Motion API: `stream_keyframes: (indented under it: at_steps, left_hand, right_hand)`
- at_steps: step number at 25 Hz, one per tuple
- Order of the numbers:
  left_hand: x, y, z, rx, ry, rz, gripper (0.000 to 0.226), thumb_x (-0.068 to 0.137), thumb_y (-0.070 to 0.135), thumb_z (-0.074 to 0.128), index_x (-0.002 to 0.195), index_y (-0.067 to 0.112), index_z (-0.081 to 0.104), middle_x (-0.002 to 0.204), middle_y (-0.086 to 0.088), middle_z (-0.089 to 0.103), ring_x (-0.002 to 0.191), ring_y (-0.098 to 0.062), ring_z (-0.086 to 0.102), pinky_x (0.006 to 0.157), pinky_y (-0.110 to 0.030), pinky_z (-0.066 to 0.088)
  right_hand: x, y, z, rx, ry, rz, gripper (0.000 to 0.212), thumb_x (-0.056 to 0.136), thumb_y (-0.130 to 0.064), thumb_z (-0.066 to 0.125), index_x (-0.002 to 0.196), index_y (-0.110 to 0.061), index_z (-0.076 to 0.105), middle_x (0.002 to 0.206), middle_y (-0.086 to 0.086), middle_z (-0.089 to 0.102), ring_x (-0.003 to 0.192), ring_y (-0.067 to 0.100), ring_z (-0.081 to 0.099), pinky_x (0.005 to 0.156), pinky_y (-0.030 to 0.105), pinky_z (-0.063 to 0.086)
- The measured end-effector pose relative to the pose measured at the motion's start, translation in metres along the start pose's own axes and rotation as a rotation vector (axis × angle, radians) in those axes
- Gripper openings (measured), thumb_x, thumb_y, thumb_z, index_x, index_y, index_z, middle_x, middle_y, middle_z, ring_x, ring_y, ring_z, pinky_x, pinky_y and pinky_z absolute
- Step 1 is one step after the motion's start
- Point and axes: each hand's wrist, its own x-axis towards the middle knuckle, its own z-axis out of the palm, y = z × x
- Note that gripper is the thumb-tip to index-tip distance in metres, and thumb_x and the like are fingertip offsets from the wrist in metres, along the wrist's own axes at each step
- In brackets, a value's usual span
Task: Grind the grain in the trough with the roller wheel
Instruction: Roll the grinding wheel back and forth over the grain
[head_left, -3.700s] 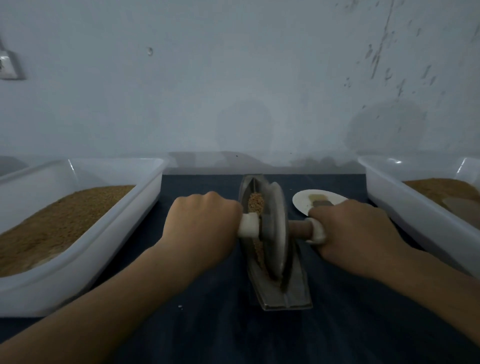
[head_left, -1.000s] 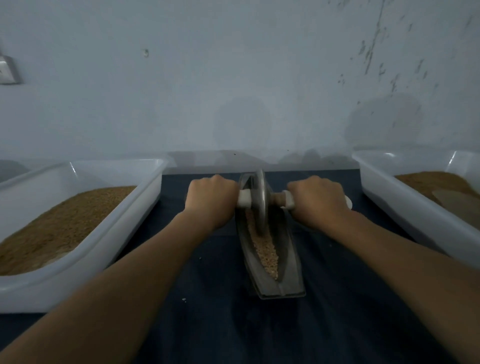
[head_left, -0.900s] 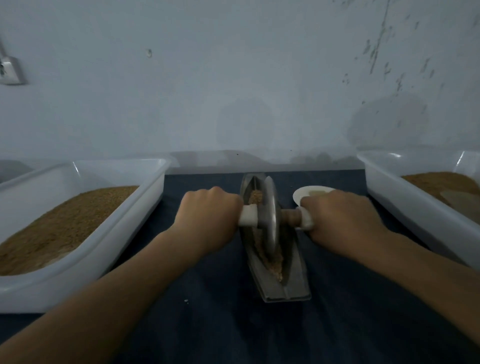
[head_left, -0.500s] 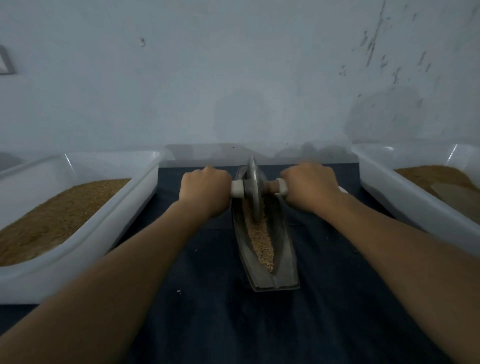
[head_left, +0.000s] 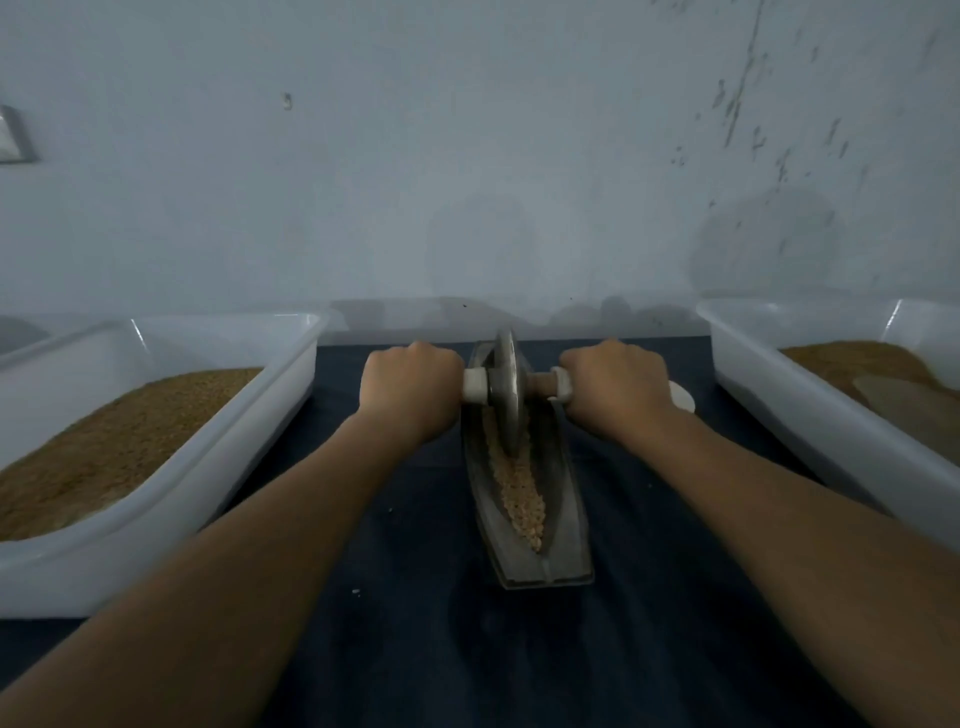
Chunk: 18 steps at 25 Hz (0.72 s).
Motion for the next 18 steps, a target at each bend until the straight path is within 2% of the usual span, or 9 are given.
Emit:
stream_keyframes:
  at_steps: [2,4,7,9,10,12,14,16,18]
  left_hand:
    - [0.011,0.001,-0.007,0.024,-0.026,0.04,0.01,0.088,0.023,0.058,0.095,0.023,0.066,0.085,-0.001,0.06,0.074,-0.024,0.061,0.059,-0.034,0.039]
    - [-0.01,-0.004,-0.003,-0.003,-0.007,0.068,0.004,0.085,0.031,0.061,0.088,0.028,0.061,0.079,0.003,0.056,0.067,-0.021,0.057,0.057,-0.033,0.037]
    - [-0.064,-0.015,-0.005,-0.052,0.166,0.186,0.041,0.065,0.041,0.072,0.062,0.033,0.032,0.056,0.014,0.025,0.043,-0.007,0.019,0.045,-0.021,0.016]
    - [-0.069,-0.019,-0.012,-0.069,0.274,0.219,0.056,0.052,0.039,0.074,0.063,0.035,0.019,0.055,0.015,0.009,0.044,-0.005,0.003,0.048,-0.015,0.006]
    - [-0.064,-0.017,-0.012,-0.067,0.255,0.199,0.054,0.054,0.038,0.074,0.063,0.033,0.021,0.056,0.014,0.009,0.044,-0.006,0.003,0.047,-0.015,0.007]
    - [-0.051,-0.009,0.001,-0.048,0.145,0.082,0.029,0.072,0.034,0.069,0.066,0.027,0.042,0.057,0.01,0.026,0.044,-0.011,0.021,0.045,-0.024,0.021]
    - [-0.02,-0.001,0.005,-0.073,0.017,-0.037,0.005,0.087,0.027,0.06,0.086,0.023,0.06,0.07,0.004,0.047,0.058,-0.019,0.043,0.055,-0.033,0.034]
    - [-0.003,0.0,0.004,-0.096,-0.039,-0.057,0.008,0.09,0.024,0.057,0.094,0.022,0.063,0.079,0.001,0.053,0.067,-0.022,0.049,0.06,-0.035,0.036]
    - [-0.017,-0.005,0.001,-0.1,-0.04,-0.011,0.002,0.088,0.028,0.059,0.088,0.027,0.061,0.076,0.004,0.05,0.063,-0.019,0.046,0.057,-0.033,0.035]
  right_hand:
    - [0.002,0.001,0.003,0.038,-0.062,0.041,0.015,0.088,-0.03,0.065,0.082,-0.028,0.051,0.093,0.0,0.065,0.082,0.024,0.061,0.067,0.034,0.046]
    - [-0.015,0.009,0.003,0.017,-0.044,-0.004,0.023,0.085,-0.034,0.066,0.074,-0.029,0.046,0.086,-0.004,0.063,0.066,0.016,0.051,0.055,0.029,0.036]
    - [-0.057,0.016,-0.006,-0.154,0.294,-0.2,0.039,0.068,-0.039,0.069,0.062,-0.03,0.031,0.057,-0.014,0.032,0.048,0.0,0.019,0.046,0.019,0.011]
    - [-0.068,0.017,-0.013,-0.16,0.412,-0.243,0.043,0.057,-0.039,0.07,0.06,-0.032,0.027,0.057,-0.016,0.012,0.052,-0.003,0.004,0.05,0.015,0.004]
    - [-0.065,0.015,-0.013,-0.166,0.368,-0.225,0.044,0.059,-0.039,0.071,0.061,-0.032,0.027,0.057,-0.015,0.014,0.051,-0.003,0.006,0.049,0.016,0.004]
    - [-0.042,0.006,-0.008,-0.157,0.182,-0.134,0.039,0.074,-0.037,0.071,0.066,-0.031,0.034,0.061,-0.013,0.037,0.049,0.007,0.032,0.046,0.022,0.018]
    - [-0.011,-0.003,-0.007,-0.09,0.055,-0.049,0.02,0.086,-0.033,0.067,0.08,-0.03,0.049,0.081,-0.006,0.059,0.071,0.019,0.057,0.056,0.029,0.038]
    - [0.005,-0.005,-0.009,-0.081,-0.026,-0.029,0.007,0.089,-0.031,0.066,0.089,-0.028,0.059,0.091,-0.002,0.065,0.083,0.022,0.062,0.064,0.032,0.045]
    - [-0.006,0.0,-0.013,-0.05,-0.064,-0.062,0.013,0.086,-0.032,0.066,0.08,-0.031,0.054,0.083,-0.006,0.061,0.073,0.018,0.058,0.059,0.03,0.041]
